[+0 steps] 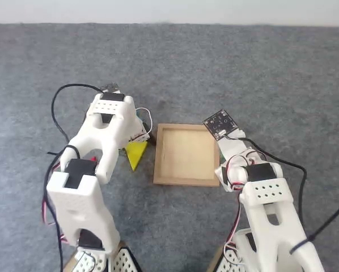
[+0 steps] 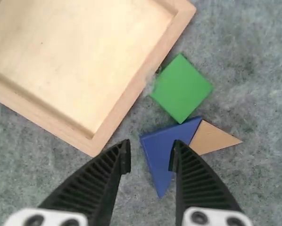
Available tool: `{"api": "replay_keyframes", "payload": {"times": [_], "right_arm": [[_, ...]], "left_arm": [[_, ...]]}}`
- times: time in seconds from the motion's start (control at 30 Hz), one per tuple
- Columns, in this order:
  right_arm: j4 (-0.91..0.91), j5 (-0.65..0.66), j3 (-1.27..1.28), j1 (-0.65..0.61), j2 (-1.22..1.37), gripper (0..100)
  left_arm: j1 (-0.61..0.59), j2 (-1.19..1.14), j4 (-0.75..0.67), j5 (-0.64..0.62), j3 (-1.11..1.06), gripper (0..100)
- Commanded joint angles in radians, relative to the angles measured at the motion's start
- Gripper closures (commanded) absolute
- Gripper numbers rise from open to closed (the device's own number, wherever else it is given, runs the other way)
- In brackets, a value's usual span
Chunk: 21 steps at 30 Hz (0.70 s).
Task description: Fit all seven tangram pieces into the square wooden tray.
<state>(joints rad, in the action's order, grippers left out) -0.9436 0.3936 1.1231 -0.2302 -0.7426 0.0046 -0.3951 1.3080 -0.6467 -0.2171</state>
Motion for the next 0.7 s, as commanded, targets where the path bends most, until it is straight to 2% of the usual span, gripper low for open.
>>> {"api": "replay_keyframes", "payload": {"times": [0.0, 0.5, 0.67], "right_arm": [[0.013, -0.009, -0.006, -0.005, -0.002, 84.4], [0.013, -0.009, -0.006, -0.005, -0.002, 84.4], [0.013, -0.009, -0.006, -0.005, -0.002, 84.4]], "left_arm": [[-0.008, 0.023, 0.003, -0.011, 0.019, 70], [-0.012, 0.018, 0.038, -0.012, 0.079, 69], [-0.038, 0.008, 0.038, -0.011, 0.079, 65]]}}
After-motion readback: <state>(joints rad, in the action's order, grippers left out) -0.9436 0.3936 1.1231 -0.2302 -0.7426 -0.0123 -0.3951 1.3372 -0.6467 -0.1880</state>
